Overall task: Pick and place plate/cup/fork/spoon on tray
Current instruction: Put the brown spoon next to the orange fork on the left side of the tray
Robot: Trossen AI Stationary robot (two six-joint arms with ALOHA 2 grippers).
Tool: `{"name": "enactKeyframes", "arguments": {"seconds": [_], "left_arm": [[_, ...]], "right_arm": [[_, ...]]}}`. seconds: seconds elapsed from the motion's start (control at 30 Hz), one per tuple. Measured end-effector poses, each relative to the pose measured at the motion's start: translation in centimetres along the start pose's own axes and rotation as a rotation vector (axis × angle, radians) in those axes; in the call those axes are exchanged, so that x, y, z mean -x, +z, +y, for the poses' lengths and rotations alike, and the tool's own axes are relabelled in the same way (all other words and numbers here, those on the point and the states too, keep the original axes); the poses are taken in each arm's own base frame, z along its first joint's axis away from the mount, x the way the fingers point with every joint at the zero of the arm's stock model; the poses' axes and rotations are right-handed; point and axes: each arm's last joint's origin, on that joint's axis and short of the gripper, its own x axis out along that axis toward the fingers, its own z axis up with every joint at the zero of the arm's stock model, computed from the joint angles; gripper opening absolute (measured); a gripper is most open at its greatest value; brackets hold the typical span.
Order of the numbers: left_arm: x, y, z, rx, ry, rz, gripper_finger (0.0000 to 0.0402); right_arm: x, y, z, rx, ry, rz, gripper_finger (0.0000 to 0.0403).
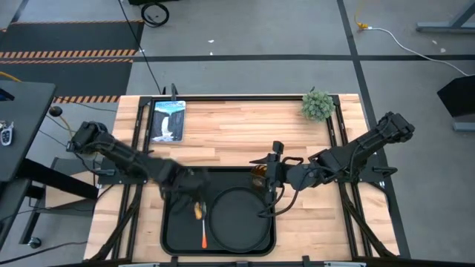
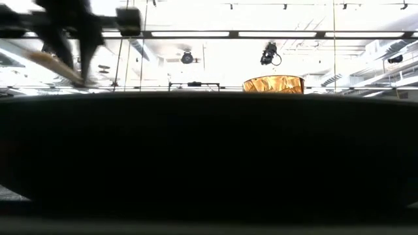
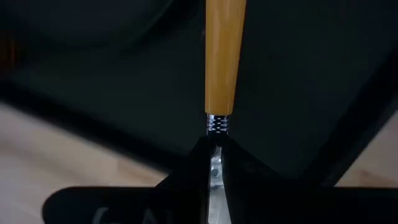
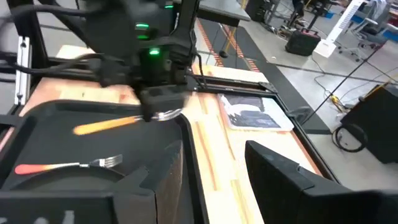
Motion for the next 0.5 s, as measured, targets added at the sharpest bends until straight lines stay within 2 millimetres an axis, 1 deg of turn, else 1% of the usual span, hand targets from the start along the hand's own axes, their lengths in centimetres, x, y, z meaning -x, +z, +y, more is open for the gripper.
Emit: {"name": "enactKeyframes", "arguments": {"seconds": [0.13, 0.27, 0.4, 0.5], "left_arm": [[-0.7, 3.2, -1.8, -0.110, 0.001, -0.033, 0.0031], [-2.6, 5.9, -3.4, -0.208, -0.024, -0.034, 0.0030], [-4.3, 7.7, -4.6, -0.301, -0.054, -0.027, 0.0030], [-5.3, 8.6, -5.0, -0.277, -0.078, -0.054, 0.0032]], "right_arm": [[-0.5, -0.2, 0.4, -0.005, -0.001, 0.005, 0.0181], [-0.9, -0.3, 0.7, -0.013, 0.003, 0.001, 0.0181], [-1.1, -0.2, 0.9, -0.021, 0.006, -0.016, 0.0181], [-1.1, -0.2, 0.9, -0.021, 0.008, -0.017, 0.0181]]}}
